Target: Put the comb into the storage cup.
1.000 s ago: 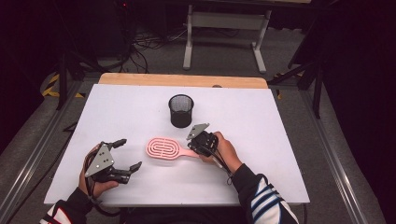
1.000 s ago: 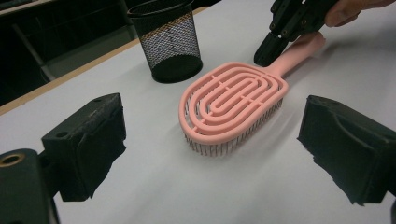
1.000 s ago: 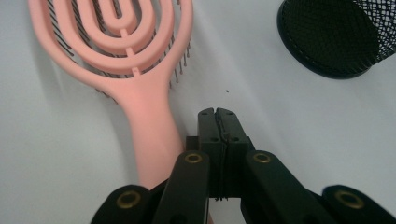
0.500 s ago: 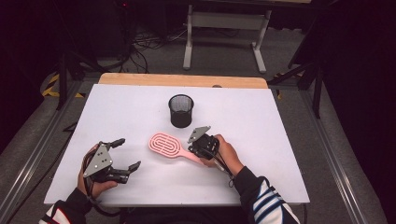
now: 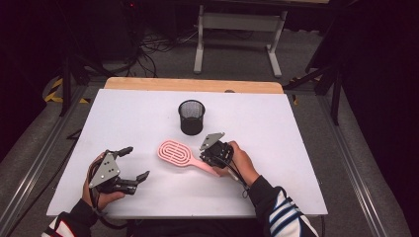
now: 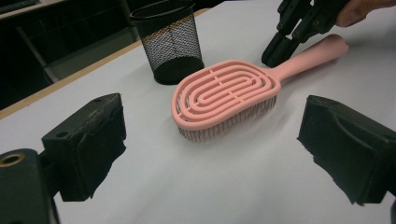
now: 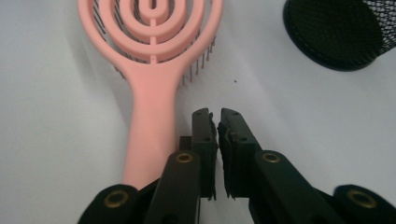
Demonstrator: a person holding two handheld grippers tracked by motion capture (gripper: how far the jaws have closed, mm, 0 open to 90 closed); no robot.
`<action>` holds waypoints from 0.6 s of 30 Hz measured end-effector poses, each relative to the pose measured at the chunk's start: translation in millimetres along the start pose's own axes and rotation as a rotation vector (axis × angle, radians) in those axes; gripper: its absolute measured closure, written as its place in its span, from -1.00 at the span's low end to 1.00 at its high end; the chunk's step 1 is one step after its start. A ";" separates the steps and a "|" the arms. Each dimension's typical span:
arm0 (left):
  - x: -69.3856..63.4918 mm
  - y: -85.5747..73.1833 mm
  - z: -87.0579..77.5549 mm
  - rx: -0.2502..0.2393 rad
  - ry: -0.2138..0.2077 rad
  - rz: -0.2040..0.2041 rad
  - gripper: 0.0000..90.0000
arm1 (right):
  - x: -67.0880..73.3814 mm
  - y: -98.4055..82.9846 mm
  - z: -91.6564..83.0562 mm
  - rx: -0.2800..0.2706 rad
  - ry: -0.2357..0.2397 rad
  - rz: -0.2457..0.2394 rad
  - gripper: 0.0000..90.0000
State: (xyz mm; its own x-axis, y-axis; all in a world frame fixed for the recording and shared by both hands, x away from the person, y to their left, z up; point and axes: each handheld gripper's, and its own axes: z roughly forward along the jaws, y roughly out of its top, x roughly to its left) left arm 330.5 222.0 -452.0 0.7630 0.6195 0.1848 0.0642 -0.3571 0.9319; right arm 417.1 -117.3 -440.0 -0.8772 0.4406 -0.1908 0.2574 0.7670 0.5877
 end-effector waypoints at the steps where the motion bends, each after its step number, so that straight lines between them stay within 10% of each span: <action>1: 0.1 -0.1 0.1 0.001 -0.001 0.000 -0.81 | -0.8 -0.1 -0.8 -0.010 0.000 0.006 0.85; 18: -1.1 0.2 -0.3 0.013 -0.005 0.013 -0.81 | -12.1 9.7 -17.4 -0.051 -0.001 0.051 0.25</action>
State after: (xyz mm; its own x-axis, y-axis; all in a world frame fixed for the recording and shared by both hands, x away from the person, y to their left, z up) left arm 329.4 221.5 -451.9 0.7668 0.6114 0.1957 0.0621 -0.3742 0.9253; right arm 423.2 -123.3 -418.3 -0.8633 0.4786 -0.1600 0.2807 0.7189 0.6359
